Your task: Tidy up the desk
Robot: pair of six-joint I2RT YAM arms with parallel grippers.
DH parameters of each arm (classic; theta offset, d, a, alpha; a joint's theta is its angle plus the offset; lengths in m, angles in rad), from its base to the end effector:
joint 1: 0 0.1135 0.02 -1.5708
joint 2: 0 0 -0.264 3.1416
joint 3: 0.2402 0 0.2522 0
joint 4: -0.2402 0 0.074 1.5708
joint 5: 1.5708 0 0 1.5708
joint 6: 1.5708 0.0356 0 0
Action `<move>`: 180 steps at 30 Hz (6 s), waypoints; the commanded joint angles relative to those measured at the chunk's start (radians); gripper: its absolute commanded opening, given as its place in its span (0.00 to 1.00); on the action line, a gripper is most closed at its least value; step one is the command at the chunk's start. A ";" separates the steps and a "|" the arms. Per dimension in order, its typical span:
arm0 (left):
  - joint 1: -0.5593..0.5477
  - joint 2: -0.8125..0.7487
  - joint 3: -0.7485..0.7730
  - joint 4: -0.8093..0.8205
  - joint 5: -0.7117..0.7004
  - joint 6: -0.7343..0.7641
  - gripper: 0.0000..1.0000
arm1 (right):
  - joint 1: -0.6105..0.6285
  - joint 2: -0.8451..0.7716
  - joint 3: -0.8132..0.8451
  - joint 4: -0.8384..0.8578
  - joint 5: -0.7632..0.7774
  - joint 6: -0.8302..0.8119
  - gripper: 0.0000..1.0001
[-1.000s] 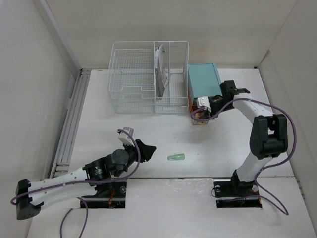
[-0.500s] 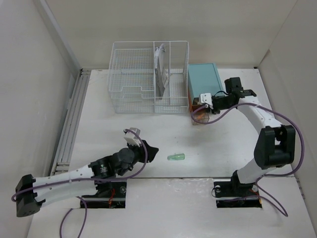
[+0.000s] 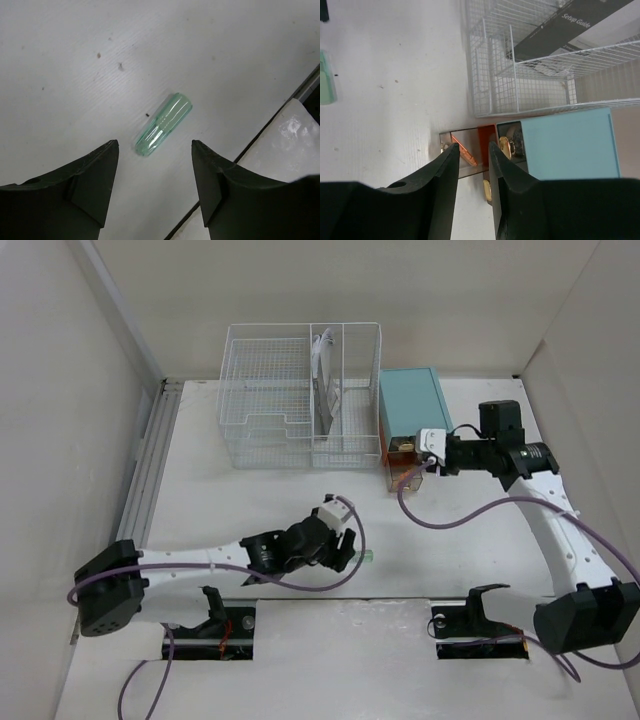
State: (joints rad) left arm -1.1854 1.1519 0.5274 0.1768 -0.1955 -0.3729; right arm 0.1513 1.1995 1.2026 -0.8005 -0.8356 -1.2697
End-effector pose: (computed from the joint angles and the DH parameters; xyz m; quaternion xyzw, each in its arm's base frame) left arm 0.0984 -0.2241 0.2130 0.2852 0.7944 -0.3136 0.4351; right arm 0.2307 0.0619 0.3502 -0.6681 0.5419 0.1357 0.4916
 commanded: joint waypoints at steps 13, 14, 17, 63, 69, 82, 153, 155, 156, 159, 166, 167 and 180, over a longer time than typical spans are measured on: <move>-0.006 0.305 0.391 -0.284 0.183 0.403 0.29 | -0.111 -0.106 0.009 -0.094 -0.146 0.032 0.35; -0.006 0.305 0.402 -0.293 0.203 0.422 0.27 | -0.111 -0.115 0.009 -0.094 -0.146 0.032 0.35; -0.006 0.342 0.402 -0.309 0.214 0.445 0.27 | -0.133 -0.126 0.009 -0.103 -0.166 0.023 0.35; 0.030 0.444 0.490 -0.344 0.329 0.519 0.34 | -0.208 -0.107 0.000 -0.243 -0.234 -0.134 0.35; 0.021 0.439 0.490 -0.344 0.243 0.519 0.38 | -0.208 -0.098 0.000 -0.252 -0.234 -0.143 0.35; 0.039 0.551 0.545 -0.392 0.232 0.508 0.43 | -0.226 -0.098 0.009 -0.252 -0.234 -0.143 0.35; 0.319 1.105 1.540 -0.537 0.426 0.657 0.43 | -0.489 -0.158 -0.009 -0.258 -0.260 -0.128 0.35; 0.319 1.105 1.540 -0.528 0.435 0.657 0.43 | -0.489 -0.158 -0.009 -0.258 -0.260 -0.128 0.35; 0.328 1.105 1.540 -0.528 0.435 0.657 0.43 | -0.489 -0.158 -0.009 -0.258 -0.260 -0.128 0.35; 0.328 1.077 1.527 -0.528 0.435 0.645 0.33 | -0.498 -0.149 -0.009 -0.258 -0.260 -0.128 0.35; 0.316 0.827 1.229 -0.374 0.458 0.549 0.00 | -0.498 -0.115 -0.009 -0.343 -0.260 -0.193 0.00; 0.307 0.737 1.167 -0.302 0.470 0.534 0.00 | -0.498 -0.104 -0.018 -0.395 -0.260 -0.333 0.00; 0.279 0.728 0.733 0.084 0.761 0.345 0.00 | -0.498 -0.018 -0.029 -0.582 -0.290 -0.593 0.00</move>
State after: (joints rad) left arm -0.9134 1.7809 1.2625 0.1795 0.4931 0.0254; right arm -0.3401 1.2026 1.1568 -1.3098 -1.0668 -1.8042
